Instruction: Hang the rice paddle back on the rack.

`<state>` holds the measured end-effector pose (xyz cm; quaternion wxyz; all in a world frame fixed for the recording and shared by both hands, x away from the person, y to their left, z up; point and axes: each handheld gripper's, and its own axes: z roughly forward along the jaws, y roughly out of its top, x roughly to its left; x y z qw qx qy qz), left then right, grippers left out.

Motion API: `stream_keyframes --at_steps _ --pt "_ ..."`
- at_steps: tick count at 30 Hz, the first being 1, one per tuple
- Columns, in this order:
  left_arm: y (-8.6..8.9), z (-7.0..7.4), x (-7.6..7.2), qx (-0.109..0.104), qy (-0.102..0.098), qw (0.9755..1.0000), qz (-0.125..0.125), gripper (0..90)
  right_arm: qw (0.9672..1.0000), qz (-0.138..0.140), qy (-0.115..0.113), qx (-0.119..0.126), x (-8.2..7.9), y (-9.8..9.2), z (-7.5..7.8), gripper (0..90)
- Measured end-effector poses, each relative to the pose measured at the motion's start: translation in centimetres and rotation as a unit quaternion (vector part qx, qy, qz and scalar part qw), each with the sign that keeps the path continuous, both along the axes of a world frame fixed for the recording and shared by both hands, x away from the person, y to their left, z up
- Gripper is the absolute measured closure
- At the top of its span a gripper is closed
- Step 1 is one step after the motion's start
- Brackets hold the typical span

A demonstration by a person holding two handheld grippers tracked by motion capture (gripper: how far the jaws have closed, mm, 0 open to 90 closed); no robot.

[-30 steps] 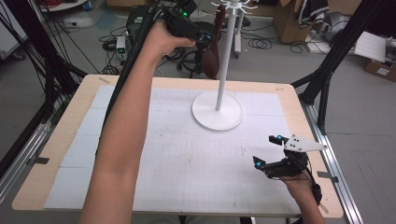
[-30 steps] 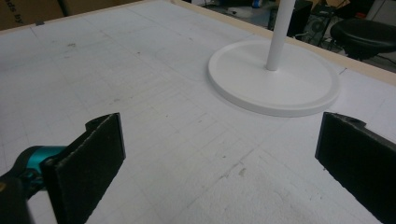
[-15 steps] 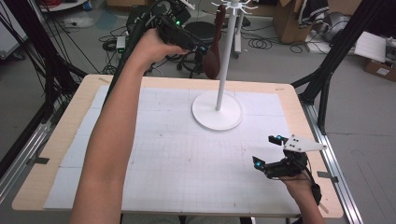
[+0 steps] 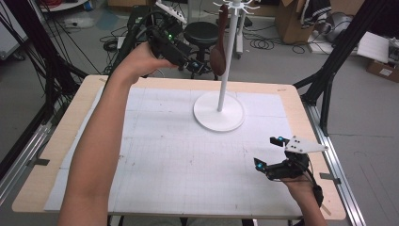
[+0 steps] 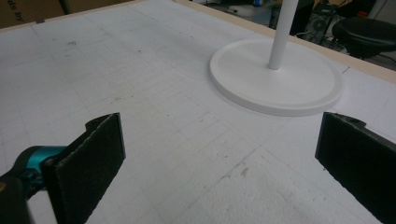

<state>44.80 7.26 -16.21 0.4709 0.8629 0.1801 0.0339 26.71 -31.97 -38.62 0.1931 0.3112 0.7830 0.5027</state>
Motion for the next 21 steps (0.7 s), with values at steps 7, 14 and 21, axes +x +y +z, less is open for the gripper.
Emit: stream_keyframes --at_steps 7,14,21 --pt "1.8 -0.5 -1.9 -0.002 -0.009 1.0 0.001 1.7 1.0 0.003 0.004 -0.001 0.0 0.3 -0.1 0.5" --pt "3.9 -0.7 -3.5 -0.02 -0.024 0.9995 0.011 1.7 1.0 0.004 0.005 -0.001 0.1 0.5 -0.1 0.5" --pt "5.5 -1.2 -5.3 -0.023 -0.041 0.9988 0.014 1.7 1.0 0.003 0.004 -0.002 0.1 0.6 -0.1 0.5"
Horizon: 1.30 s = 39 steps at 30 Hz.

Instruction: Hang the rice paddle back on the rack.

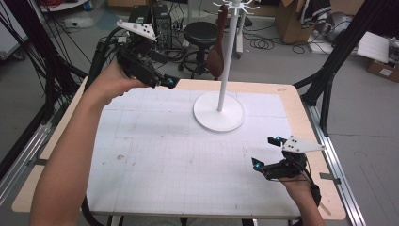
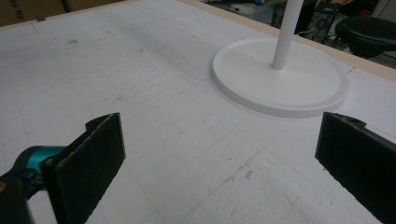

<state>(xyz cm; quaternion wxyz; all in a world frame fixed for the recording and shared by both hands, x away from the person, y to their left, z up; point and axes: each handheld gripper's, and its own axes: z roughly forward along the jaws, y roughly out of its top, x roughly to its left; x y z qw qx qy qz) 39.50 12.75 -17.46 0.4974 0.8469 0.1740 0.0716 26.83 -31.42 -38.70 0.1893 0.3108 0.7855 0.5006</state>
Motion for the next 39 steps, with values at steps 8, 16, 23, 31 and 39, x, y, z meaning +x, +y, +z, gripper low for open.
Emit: stream_keyframes --at_steps 8,16,23,31,39 --pt "2.1 -1.7 -1.4 -0.01 -0.001 0.9999 0.011 1.7 1.0 0.0 -0.003 0.0 0.0 0.0 0.1 0.5" --pt "4.1 -4.1 -3.0 -0.018 -0.001 0.9995 0.024 1.7 1.0 -0.001 -0.001 0.0 0.0 0.1 0.0 0.5" --pt "5.3 -6.0 -4.2 -0.021 0.0 0.9992 0.033 1.8 1.0 0.001 -0.005 -0.002 0.1 0.3 0.0 0.5" --pt "6.1 -8.1 -5.4 -0.019 0.002 0.999 0.041 1.8 1.0 0.001 -0.004 0.0 0.0 0.3 0.1 0.5" --pt "7.3 -10.5 -6.7 -0.02 0.0 0.9987 0.048 1.7 1.0 -0.004 -0.005 0.004 0.0 -0.1 0.0 0.5"
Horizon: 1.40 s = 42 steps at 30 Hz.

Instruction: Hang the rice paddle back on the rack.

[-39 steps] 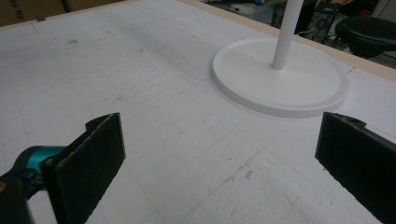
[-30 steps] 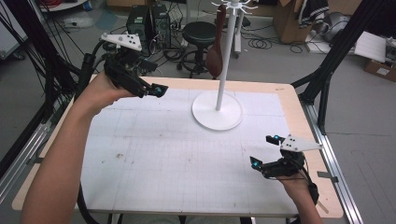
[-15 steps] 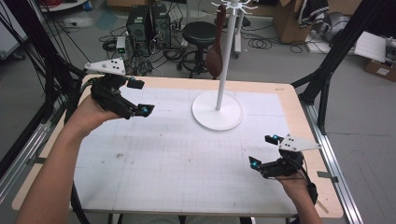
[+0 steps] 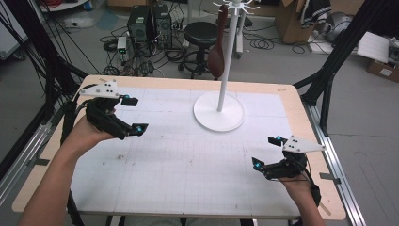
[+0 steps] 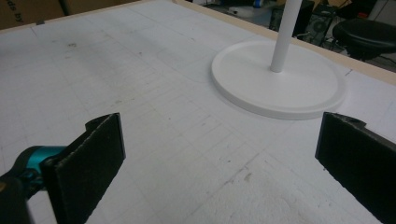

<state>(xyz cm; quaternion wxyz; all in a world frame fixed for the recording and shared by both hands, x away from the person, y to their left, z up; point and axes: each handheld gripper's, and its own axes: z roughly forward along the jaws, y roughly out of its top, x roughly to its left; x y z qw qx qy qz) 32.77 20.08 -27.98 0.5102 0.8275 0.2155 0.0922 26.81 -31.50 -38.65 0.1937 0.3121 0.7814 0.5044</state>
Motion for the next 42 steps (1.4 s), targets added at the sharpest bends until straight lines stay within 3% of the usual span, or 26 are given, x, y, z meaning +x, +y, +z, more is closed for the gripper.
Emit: stream_keyframes --at_steps 8,11,19,22,42 --pt "1.3 -2.4 -1.5 -0.006 -0.002 0.9999 0.009 1.8 1.0 -0.004 0.001 0.002 -0.1 -0.1 0.0 0.5" --pt "1.7 -3.1 -1.9 -0.018 -0.004 0.9998 0.0 1.8 1.0 -0.002 -0.002 -0.001 -0.1 -0.1 0.0 0.5" --pt "2.4 -5.3 -2.4 -0.016 -0.004 0.9998 0.014 1.8 1.0 -0.002 0.0 0.0 -0.2 0.1 0.0 0.5" --pt "2.7 -6.0 -2.7 -0.026 -0.004 0.9994 0.024 1.8 1.0 0.0 -0.001 -0.002 -0.3 0.2 0.0 0.5" --pt "4.0 -9.0 -4.4 -0.036 -0.006 0.9988 0.033 1.8 1.0 0.004 0.001 -0.005 -0.6 0.6 0.0 0.5"
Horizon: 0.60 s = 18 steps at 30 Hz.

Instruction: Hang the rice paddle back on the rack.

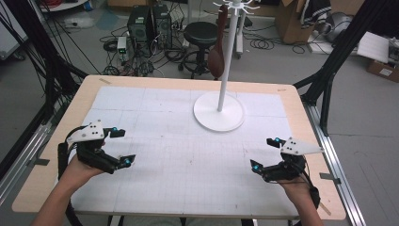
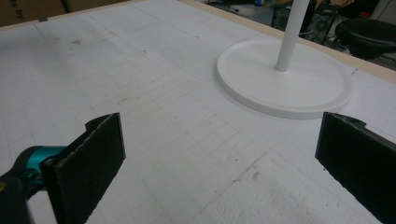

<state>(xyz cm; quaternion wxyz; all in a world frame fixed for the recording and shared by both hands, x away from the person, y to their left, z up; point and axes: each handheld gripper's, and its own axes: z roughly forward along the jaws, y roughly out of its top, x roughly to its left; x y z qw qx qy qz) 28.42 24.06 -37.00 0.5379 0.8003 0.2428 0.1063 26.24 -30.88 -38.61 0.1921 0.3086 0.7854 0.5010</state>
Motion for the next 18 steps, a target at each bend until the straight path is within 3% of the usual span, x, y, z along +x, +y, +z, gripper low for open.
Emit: stream_keyframes --at_steps 7,18 --pt "0.1 -0.9 -0.3 0.001 -0.002 1.0 -0.003 1.8 1.0 0.005 0.0 0.0 0.0 0.0 -0.2 0.5" --pt "0.6 -1.1 -0.3 -0.006 -0.01 0.9999 0.004 1.8 1.0 0.007 0.001 0.0 0.0 0.1 -0.2 0.5"
